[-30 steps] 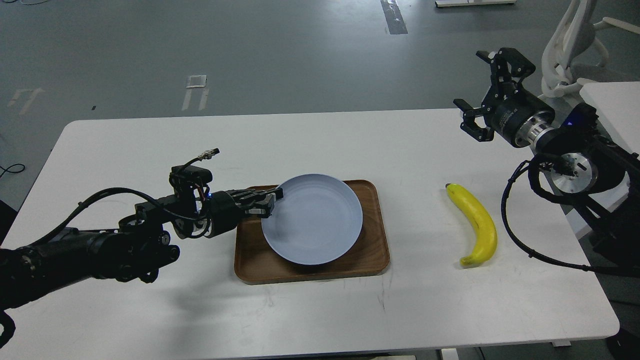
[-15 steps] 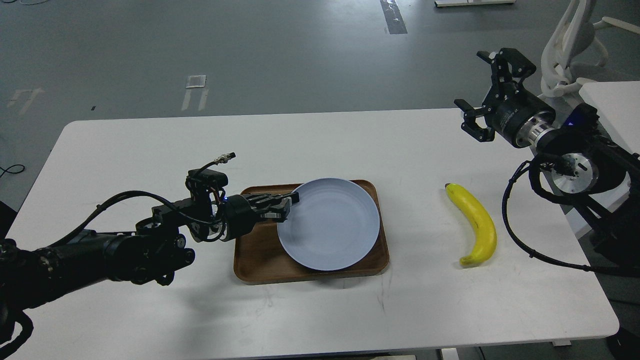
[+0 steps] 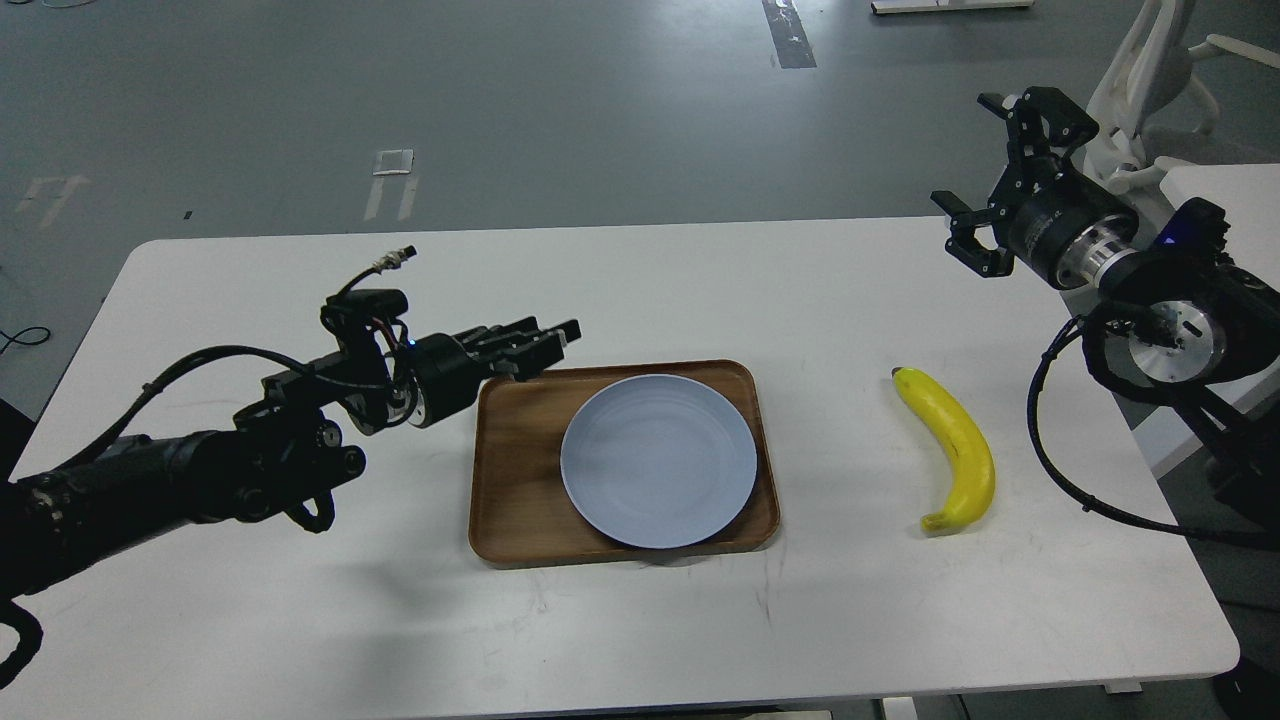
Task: Place banana on plate with both arms
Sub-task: 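Release the plate and raise the left gripper away from the tray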
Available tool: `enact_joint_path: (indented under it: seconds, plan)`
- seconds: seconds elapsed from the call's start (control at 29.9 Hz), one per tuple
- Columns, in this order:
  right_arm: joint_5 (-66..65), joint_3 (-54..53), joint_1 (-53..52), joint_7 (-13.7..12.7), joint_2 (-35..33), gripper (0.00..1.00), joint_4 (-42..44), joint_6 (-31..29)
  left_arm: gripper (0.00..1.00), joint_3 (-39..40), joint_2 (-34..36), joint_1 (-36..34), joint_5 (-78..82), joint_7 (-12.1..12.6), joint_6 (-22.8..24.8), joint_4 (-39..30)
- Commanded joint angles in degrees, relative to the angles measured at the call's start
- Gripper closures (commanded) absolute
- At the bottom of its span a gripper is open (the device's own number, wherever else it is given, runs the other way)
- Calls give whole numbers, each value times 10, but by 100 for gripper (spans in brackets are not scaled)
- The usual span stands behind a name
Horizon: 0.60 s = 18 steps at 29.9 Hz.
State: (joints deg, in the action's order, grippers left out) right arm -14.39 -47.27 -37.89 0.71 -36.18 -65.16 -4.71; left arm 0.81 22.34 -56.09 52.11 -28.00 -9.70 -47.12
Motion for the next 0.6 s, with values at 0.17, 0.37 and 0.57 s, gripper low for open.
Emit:
enact_joint_path:
  seconds: [0.17,0.37,0.57]
  plan:
    - [-346,146,-46,-4,-132,1,-62,-27,2,184,40,-42,-369,115,182,16]
    - [-612,320,-132,0,-220,3,-112,-85,2,252,41,-31,-467,221,196,30]
    - [-678,441,-174,0,-213,6,-120,-87,2,255,47,-23,-466,222,198,30]
